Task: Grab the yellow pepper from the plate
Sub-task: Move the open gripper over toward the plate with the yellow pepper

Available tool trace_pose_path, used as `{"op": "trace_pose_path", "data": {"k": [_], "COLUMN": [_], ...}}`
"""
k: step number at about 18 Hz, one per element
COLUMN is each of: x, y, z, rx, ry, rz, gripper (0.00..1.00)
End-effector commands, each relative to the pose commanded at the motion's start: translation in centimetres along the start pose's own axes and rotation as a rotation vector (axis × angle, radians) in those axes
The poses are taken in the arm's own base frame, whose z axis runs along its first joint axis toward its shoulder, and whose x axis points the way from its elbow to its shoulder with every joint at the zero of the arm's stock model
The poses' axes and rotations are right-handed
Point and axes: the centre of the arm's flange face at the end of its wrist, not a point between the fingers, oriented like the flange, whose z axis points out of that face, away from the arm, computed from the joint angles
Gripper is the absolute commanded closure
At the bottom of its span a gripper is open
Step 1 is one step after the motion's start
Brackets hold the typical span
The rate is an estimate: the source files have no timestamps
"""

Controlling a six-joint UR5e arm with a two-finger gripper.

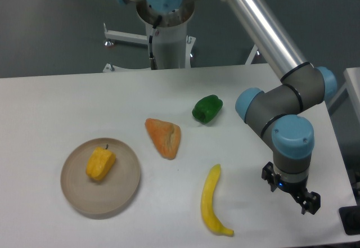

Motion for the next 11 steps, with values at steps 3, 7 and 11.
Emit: {"op": "trace_pose_path", "data": {"k": [3, 7, 11], "x": [0.2, 1.7, 4.5], "y": [-0.3, -2.1, -3.4], "z": [-0.4, -1.9, -4.1], "rx": [0.000, -0.006, 0.003], "ry": [-0.001, -0.002, 0.023], "rz": [-0.006, -0.001, -0.058], "gripper": [0.00, 0.00, 0.00]}}
